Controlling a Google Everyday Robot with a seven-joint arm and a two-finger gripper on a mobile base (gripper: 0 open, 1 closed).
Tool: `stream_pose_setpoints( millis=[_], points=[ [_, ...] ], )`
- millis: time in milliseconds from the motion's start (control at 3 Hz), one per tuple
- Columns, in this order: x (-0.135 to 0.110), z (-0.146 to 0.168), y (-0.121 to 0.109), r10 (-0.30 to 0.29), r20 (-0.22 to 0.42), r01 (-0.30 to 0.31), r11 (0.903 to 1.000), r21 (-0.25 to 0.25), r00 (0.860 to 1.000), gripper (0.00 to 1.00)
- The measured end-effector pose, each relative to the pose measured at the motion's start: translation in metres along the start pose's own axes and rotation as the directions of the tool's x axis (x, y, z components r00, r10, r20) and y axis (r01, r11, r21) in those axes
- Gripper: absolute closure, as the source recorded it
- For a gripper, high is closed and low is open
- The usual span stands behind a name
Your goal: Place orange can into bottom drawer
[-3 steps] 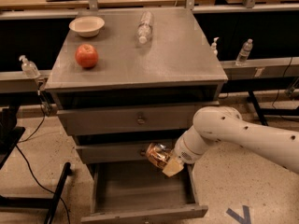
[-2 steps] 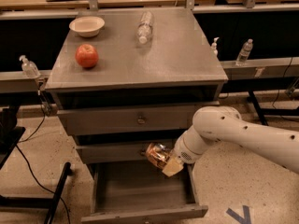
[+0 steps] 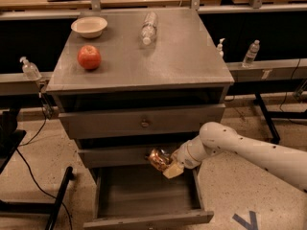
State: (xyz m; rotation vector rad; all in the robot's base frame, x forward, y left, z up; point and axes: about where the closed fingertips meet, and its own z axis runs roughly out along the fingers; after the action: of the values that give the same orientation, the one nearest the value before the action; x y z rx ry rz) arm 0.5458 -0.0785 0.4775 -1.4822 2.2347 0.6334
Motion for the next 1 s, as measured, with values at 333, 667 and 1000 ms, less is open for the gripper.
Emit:
stream_pose_setpoints(
  millis=[333, 667, 1000],
  points=[
    [0.029, 0.058, -0.015, -0.046, 0.045, 0.050, 0.9933, -0.104, 0.998, 1.00],
    [0.076, 0.122, -0.012, -0.073, 0.123, 0.104, 0.9585, -0.266, 0.990, 1.00],
    [0.128, 0.164, -0.005, -0.051, 0.191, 0.113, 0.9388, -0.326, 0.980, 1.00]
  ],
)
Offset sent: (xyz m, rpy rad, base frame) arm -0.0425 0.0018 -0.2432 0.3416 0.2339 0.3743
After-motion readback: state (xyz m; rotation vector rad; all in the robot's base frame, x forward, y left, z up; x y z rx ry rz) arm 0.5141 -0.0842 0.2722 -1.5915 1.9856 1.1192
